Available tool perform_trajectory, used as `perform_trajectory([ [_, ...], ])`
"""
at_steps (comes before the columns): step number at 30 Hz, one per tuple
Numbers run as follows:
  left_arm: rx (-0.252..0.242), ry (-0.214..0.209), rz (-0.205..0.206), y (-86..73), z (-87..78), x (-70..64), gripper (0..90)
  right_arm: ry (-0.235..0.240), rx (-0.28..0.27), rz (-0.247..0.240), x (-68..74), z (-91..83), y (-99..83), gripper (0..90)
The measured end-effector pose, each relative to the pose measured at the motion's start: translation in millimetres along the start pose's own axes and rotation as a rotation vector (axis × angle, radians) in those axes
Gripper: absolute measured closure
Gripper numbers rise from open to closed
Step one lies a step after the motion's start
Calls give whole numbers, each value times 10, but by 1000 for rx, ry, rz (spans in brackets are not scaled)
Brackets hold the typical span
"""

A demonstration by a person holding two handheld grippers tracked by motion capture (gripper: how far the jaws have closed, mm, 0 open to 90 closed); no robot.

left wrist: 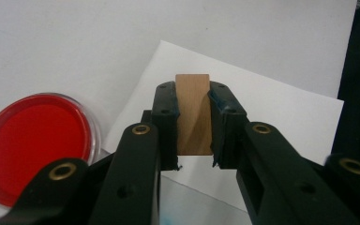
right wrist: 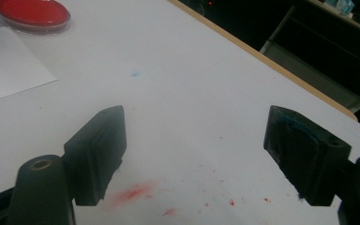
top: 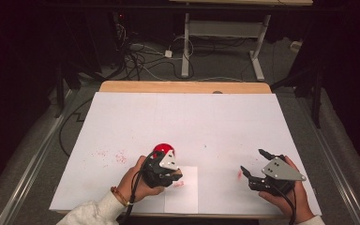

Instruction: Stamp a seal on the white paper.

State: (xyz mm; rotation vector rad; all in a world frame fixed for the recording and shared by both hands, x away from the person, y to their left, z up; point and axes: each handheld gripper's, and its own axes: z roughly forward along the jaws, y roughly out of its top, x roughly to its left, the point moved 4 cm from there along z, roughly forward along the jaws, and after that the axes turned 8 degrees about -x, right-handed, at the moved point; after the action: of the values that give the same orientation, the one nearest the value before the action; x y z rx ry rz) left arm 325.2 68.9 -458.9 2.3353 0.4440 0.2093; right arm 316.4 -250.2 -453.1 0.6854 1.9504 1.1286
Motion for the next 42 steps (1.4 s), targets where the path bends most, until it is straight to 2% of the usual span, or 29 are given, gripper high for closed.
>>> perform_trajectory([
  [9,-16,22,-17,-25,-78,102,735,7,4,2,-11,53,1,215],
  [28,-31,42,-22,-43,-179,162,735,7,4,1,-11,72,12,216],
  [42,-53,75,-48,-51,-285,266,735,21,1,-1,8,88,21,217],
])
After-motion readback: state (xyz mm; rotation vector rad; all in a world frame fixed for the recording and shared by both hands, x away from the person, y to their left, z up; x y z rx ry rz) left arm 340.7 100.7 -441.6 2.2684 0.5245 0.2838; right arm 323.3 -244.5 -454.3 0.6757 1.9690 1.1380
